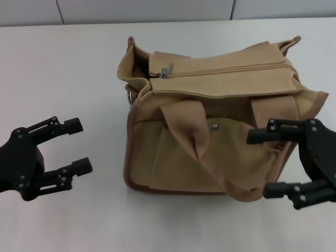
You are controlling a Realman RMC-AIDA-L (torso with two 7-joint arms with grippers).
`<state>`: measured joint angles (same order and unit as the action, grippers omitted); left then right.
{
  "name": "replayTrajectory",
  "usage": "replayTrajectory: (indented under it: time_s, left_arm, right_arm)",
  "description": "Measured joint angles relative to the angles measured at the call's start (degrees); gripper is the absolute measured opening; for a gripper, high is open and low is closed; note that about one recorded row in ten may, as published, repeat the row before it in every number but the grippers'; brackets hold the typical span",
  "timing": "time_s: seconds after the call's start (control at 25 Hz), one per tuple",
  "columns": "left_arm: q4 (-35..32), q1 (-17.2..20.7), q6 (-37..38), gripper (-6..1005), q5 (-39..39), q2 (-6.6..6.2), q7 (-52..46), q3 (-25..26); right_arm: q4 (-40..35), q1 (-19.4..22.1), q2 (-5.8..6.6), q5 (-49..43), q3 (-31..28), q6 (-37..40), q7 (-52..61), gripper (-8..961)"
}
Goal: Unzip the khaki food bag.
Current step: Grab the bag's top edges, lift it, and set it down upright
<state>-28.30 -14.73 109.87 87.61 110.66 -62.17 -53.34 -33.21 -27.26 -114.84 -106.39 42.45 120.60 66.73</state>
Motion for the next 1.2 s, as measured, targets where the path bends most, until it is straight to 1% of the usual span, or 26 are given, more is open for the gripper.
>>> replayTrajectory:
  time_s: [0.04,0.08,0.12,0.16,0.2,0.24,0.28,0.32,0.4,0.48,0.52,0.6,0.68,0.72,0.76,1.0,1.2]
  left_arm:
    - [0.0,0.4,-0.8,790,0.0,0.54,1.2,0.5]
    - [0.1,1.1,-2.3,789,0.1,1.64,3.6,0.8]
    - [0.1,1.3,-3.2,787,0.1,2.09,5.0,0.8]
    - [0.1,1.3,-3.2,785,0.1,2.09,5.0,0.8]
    - [0.3,1.7,-4.8,784,0.4,3.20,7.8,0.7]
    - [1.1,2.2,-7.2,782,1.3,4.90,12.6,0.7]
    - [2.6,2.2,-8.8,781,2.1,6.11,16.6,0.9]
    - [2.8,2.2,-9.0,779,2.2,6.24,16.9,0.9]
    - [4.9,1.6,-10.3,776,2.2,7.14,19.5,0.9]
    - [7.4,0.8,-11.5,773,1.7,7.73,21.3,0.9]
    - [7.4,0.8,-11.5,771,1.7,7.73,21.3,0.9]
    - [12.8,-1.4,-13.1,768,-0.4,8.05,25.6,1.0]
    - [15.9,-2.7,-14.0,765,-1.8,8.07,28.3,1.0]
    - [15.9,-2.7,-14.0,763,-1.8,8.07,28.3,1.0]
    - [18.1,-4.0,-15.8,762,-3.1,8.09,30.1,1.0]
    - [18.8,-5.6,-18.5,752,-3.4,8.12,29.0,0.6]
    - [18.9,-5.7,-18.4,744,-3.3,8.15,29.7,0.9]
  right_arm:
    - [0.0,-0.1,-0.09,0.0,-0.4,-0.1,0.0,840]
    - [0.0,-0.3,-0.16,0.0,-0.9,-0.2,0.0,840]
    - [0.0,-0.5,-0.20,0.0,-1.4,-0.2,0.1,840]
    - [0.0,-0.8,-0.25,0.0,-2.0,-0.3,0.2,840]
    - [0.0,-0.9,-0.27,0.0,-2.5,-0.3,0.2,840]
    - [0.1,-1.1,-0.32,0.0,-3.1,-0.5,0.2,840]
    - [0.1,-1.3,-0.36,0.0,-3.4,-0.9,0.3,840]
    - [0.2,-1.5,-0.39,0.0,-3.6,-1.2,0.3,840]
    - [0.4,-1.8,-0.42,0.0,-3.7,-2.0,0.4,840]
    - [0.6,-2.1,-0.43,0.0,-3.7,-2.5,0.4,840]
    - [0.6,-2.2,-0.46,0.1,-3.7,-2.9,0.4,840]
    - [0.6,-2.3,-0.56,0.0,-3.7,-3.4,0.4,840]
    - [0.6,-2.4,-0.62,0.0,-3.8,-3.8,0.3,840]
    - [0.6,-2.4,-0.66,0.1,-4.0,-3.9,0.2,840]
    - [0.6,-2.4,-0.74,0.0,-4.2,-4.0,0.1,840]
    - [0.6,-2.4,-1.04,0.0,-5.8,-5.1,0.0,840]
    - [0.6,-2.4,-1.22,0.0,-5.8,-5.3,-0.1,839]
